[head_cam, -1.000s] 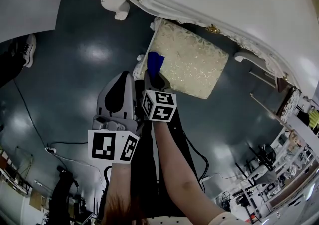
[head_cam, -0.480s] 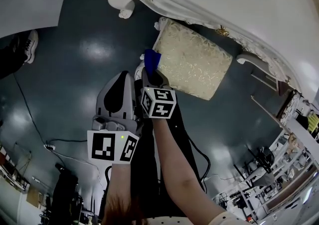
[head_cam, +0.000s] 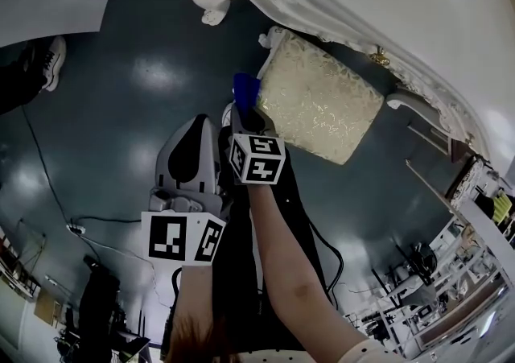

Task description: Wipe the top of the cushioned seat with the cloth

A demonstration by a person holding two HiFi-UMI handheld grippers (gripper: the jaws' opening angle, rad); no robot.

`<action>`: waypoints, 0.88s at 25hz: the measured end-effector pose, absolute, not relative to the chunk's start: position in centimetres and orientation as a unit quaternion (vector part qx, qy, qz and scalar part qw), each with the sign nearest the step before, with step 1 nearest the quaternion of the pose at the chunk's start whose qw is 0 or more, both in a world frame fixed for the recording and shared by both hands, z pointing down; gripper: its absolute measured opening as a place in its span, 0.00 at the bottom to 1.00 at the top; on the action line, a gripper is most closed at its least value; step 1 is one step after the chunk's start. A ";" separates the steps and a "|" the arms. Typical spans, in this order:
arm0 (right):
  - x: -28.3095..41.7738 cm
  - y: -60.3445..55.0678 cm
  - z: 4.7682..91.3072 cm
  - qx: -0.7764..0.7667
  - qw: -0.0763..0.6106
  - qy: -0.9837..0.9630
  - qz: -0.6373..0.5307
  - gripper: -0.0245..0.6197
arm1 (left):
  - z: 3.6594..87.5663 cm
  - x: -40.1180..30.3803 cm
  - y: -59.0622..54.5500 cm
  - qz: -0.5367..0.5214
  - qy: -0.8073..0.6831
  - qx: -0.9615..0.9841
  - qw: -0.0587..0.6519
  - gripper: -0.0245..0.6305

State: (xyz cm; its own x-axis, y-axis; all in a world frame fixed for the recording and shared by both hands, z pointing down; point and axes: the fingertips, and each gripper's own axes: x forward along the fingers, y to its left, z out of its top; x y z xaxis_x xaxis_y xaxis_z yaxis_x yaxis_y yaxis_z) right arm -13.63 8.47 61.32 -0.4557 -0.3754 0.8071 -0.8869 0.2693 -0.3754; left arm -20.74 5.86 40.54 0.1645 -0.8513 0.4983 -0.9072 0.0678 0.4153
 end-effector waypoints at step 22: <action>-14.3 8.7 61.8 0.404 0.312 -0.751 0.419 0.13 | 40.9 -20.8 7.1 0.039 -0.645 0.682 0.343 0.04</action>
State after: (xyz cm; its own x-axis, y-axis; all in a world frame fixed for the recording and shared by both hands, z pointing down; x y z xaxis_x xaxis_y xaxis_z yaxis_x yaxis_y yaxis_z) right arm -14.29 8.71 61.83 -0.4785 -0.3461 0.8070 -0.8684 0.3226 -0.3766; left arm -20.83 7.06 40.88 0.1643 -0.8527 0.4959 -0.9063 0.0680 0.4171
